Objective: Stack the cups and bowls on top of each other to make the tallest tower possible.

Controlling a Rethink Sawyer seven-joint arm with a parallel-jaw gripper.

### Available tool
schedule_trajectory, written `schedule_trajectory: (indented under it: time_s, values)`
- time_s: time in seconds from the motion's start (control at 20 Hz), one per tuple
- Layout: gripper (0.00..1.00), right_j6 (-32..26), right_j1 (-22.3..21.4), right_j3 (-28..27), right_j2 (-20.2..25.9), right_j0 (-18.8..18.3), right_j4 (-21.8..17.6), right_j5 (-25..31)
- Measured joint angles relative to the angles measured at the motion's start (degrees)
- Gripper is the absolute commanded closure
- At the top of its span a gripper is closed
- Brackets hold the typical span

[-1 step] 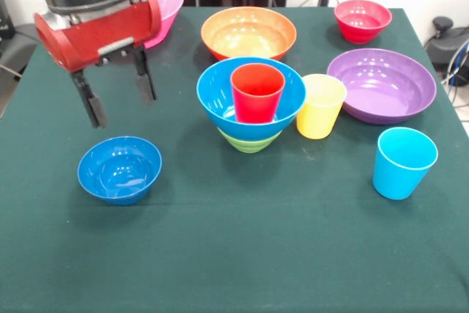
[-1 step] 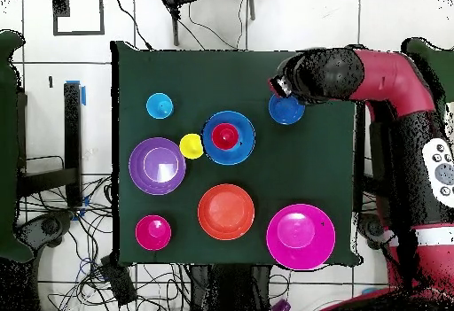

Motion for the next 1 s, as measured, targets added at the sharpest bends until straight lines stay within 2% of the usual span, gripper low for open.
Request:
schedule_trajectory:
  time_s: [0.25, 1.0]
  values:
    - [0.00, 0.0, 1.7, -0.9, 0.0, 0.8, -0.2, 0.0]
    - [0.00, 0.0, 5.6, -5.5, -0.1, 4.2, -5.0, 0.0]
